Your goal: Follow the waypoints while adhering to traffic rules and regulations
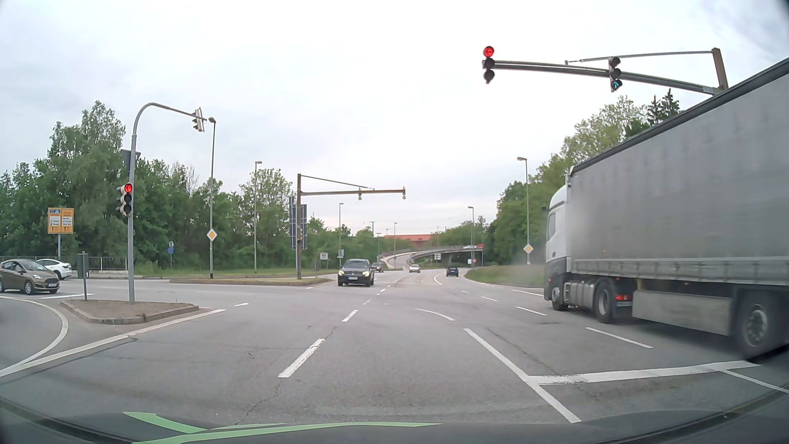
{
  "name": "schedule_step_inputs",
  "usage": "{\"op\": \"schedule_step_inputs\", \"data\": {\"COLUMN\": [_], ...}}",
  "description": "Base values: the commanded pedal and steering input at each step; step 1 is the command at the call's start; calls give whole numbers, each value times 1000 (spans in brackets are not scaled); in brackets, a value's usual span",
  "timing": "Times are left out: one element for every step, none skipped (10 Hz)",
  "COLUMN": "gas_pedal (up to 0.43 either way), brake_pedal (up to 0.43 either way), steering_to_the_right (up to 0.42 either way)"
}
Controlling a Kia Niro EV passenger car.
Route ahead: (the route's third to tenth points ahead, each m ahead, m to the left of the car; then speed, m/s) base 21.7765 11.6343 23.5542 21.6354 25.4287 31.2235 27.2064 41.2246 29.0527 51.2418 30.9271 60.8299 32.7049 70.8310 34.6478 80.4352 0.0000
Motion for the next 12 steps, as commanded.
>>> {"op": "schedule_step_inputs", "data": {"gas_pedal": [0,0,0,0,0,0,0,0,0,0,0,0], "brake_pedal": [323,323,329,323,329,323,323,323,323,323,329,329], "steering_to_the_right": [4,4,4,4,4,4,4,4,4,4,4,4]}}
